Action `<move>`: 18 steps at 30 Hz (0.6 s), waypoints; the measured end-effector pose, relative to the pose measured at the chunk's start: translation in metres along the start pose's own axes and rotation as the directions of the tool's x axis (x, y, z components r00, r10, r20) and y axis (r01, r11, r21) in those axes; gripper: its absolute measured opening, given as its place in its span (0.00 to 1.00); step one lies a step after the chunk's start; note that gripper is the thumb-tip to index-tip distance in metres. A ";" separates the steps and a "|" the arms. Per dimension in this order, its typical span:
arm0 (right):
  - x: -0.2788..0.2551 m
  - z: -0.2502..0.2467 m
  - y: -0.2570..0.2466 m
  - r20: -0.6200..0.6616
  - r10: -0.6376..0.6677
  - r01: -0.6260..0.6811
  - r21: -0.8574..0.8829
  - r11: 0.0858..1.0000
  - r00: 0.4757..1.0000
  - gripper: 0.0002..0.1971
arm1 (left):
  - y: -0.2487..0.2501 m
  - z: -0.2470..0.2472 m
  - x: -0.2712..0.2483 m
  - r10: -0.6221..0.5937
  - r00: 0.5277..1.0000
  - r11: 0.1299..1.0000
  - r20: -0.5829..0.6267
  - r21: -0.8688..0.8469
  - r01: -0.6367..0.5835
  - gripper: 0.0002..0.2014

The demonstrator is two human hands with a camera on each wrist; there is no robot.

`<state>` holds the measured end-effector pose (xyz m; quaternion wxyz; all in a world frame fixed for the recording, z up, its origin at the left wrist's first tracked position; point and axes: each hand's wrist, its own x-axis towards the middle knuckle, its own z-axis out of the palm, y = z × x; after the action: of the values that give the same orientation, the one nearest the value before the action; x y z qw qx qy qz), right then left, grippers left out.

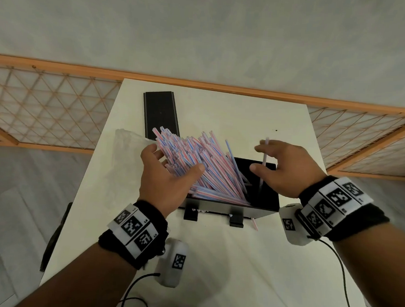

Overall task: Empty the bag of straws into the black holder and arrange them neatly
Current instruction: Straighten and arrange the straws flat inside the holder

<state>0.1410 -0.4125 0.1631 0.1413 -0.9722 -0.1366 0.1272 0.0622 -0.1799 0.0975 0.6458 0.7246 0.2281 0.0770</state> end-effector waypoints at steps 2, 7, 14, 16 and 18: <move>-0.008 0.001 -0.013 -0.066 -0.138 0.143 0.076 0.987 0.988 0.24 | -0.001 0.001 -0.003 -0.019 1.000 0.999 0.002 -0.031 0.019 0.43; -0.011 0.033 -0.020 -0.073 -0.095 0.112 0.299 0.948 0.993 0.05 | -0.001 0.003 -0.007 -0.022 1.000 0.998 0.009 -0.052 0.023 0.37; 0.018 0.065 -0.005 0.328 0.221 -0.220 -0.041 0.975 0.919 0.16 | -0.008 0.007 -0.013 -0.016 0.999 0.998 0.036 -0.052 0.018 0.38; 0.023 0.071 -0.009 0.353 0.194 -0.201 -0.017 0.979 0.915 0.17 | -0.008 0.007 -0.013 -0.016 1.000 0.998 0.022 -0.067 0.017 0.36; 0.027 0.074 -0.012 0.350 0.190 -0.197 -0.015 0.980 0.917 0.17 | -0.008 0.005 -0.011 -0.034 0.999 0.995 0.008 -0.097 0.034 0.36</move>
<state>0.1425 -0.3760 0.0926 0.1117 -0.9413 -0.0613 0.3127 0.0524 -0.1887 0.0906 0.6822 0.6886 0.2344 0.0748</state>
